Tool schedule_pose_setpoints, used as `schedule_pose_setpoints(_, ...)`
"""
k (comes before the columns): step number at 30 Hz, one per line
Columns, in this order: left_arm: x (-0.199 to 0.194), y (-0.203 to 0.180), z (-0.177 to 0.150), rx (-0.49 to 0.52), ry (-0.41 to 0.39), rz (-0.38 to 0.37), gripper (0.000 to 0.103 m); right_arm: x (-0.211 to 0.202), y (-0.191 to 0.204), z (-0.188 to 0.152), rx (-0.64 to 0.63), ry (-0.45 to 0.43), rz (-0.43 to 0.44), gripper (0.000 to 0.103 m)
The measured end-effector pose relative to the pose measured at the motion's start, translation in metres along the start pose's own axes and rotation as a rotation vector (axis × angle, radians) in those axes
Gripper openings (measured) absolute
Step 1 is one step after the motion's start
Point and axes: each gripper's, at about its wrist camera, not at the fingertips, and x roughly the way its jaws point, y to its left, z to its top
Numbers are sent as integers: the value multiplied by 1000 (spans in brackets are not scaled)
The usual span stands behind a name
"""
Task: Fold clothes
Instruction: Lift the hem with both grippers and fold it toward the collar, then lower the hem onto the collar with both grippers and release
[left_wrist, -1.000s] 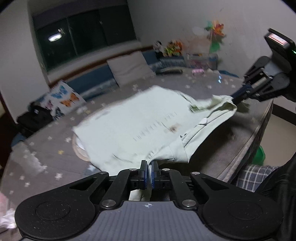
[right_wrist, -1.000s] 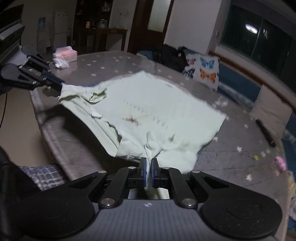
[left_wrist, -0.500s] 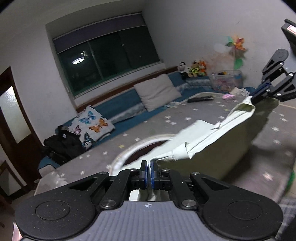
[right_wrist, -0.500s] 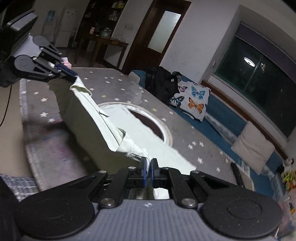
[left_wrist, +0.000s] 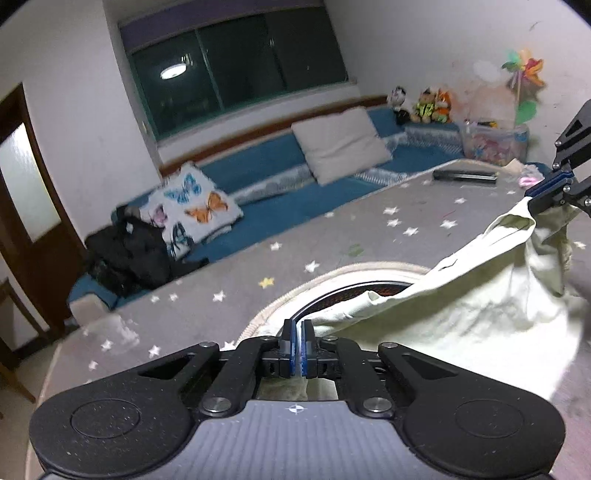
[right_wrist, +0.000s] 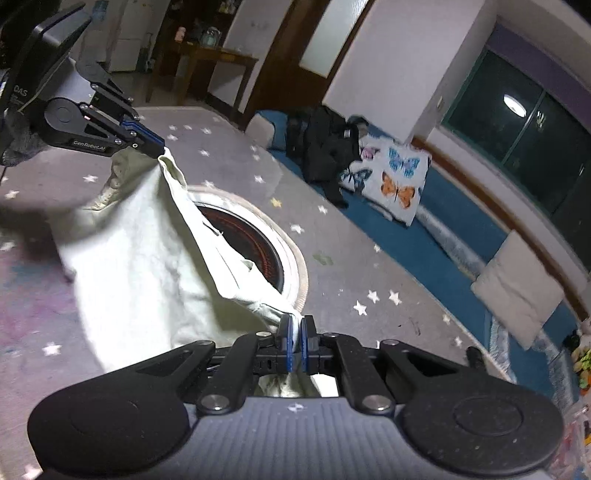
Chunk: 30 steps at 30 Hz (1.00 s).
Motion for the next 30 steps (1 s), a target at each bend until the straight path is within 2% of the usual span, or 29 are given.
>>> schedule_pose_setpoints(2, 21, 3, -1, -16, 34, -4, 3, 23, -8, -3, 18, 8, 7, 4)
schedule_pose_setpoints(7, 61, 9, -6, -77, 99, -19, 3, 44, -29, -17, 149, 0, -6, 5)
schedule_pose_setpoints(12, 83, 14, -10, -137, 140, -12, 5, 66, -50, -31, 281, -7, -19, 9)
schedule_pose_setpoints(14, 86, 17, -11, -164, 148, -10, 7, 74, -58, -37, 333, -11, -24, 9)
schedule_pose_setpoints(17, 86, 23, -12, -195, 150, 10, 8, 87, -70, -46, 412, -15, -32, 15)
schedule_pose_setpoints(22, 75, 36, -10, -243, 131, 52, 8, 74, -83, -65, 511, 0, -7, 15)
schedule_pose_setpoints(26, 59, 38, -10, -263, 113, 21, 8, 73, -87, -79, 588, 39, 33, 15)
schedule_pose_setpoints(30, 53, 30, -17, -271, 132, -32, 8, 80, -92, -89, 687, 49, 50, 15)
